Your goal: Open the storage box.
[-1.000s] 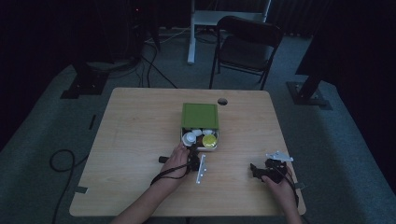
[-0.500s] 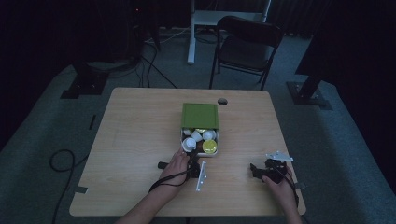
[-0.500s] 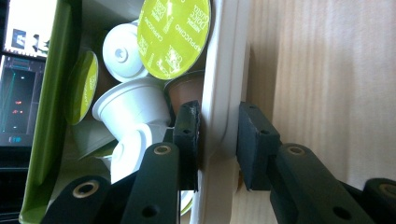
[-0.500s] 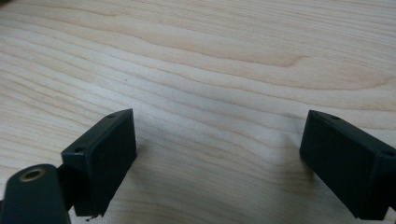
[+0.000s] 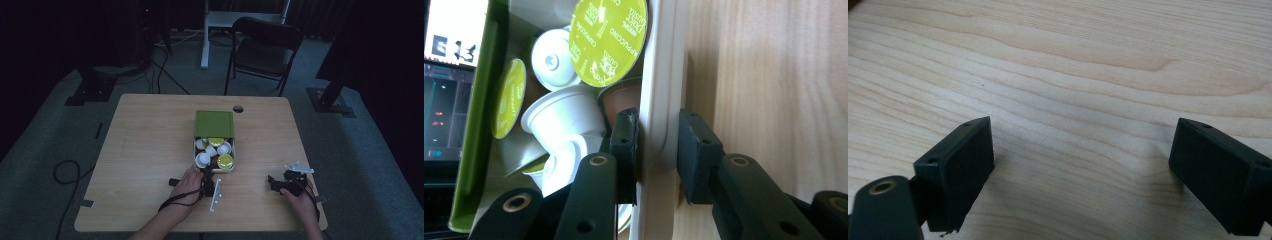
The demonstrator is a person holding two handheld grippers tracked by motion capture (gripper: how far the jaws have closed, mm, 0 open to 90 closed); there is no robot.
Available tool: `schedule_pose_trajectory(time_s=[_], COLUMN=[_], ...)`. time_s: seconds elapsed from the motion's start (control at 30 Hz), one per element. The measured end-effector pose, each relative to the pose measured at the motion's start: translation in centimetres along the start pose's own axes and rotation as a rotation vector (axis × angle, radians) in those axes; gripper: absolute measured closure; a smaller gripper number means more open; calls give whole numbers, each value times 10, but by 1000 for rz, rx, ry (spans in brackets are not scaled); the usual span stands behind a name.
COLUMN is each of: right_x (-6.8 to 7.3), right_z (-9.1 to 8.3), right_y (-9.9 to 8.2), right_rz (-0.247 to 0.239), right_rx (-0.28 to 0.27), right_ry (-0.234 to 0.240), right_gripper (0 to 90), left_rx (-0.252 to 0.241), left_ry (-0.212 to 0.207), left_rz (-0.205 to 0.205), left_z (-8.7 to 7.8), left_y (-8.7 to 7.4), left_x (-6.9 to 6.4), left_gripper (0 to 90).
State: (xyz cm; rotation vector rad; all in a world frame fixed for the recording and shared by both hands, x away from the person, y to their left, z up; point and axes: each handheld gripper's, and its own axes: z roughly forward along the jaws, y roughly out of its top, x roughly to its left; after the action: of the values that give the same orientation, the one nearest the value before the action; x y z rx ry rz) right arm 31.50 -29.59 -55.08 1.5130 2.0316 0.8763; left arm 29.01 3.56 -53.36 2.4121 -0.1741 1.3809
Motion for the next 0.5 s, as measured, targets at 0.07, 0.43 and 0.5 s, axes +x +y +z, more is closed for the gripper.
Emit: schedule_pose_trajectory(time_s=[0.07, 0.43, 0.5], right_x=[0, 0, 0], right_z=[0, 0, 0], right_y=[0, 0, 0], right_rz=[0, -1, -1], right_rx=[0, -1, 0], right_ry=[0, 0, 0], right_gripper=[104, 104, 104], left_rx=[-5, -12, -14], left_ry=[-2, -10, -13], left_rz=[-3, 8, 9], left_z=[-3, -16, -18], left_y=[1, 4, 4], left_x=[-2, -11, -14], left_gripper=[718, 723, 724])
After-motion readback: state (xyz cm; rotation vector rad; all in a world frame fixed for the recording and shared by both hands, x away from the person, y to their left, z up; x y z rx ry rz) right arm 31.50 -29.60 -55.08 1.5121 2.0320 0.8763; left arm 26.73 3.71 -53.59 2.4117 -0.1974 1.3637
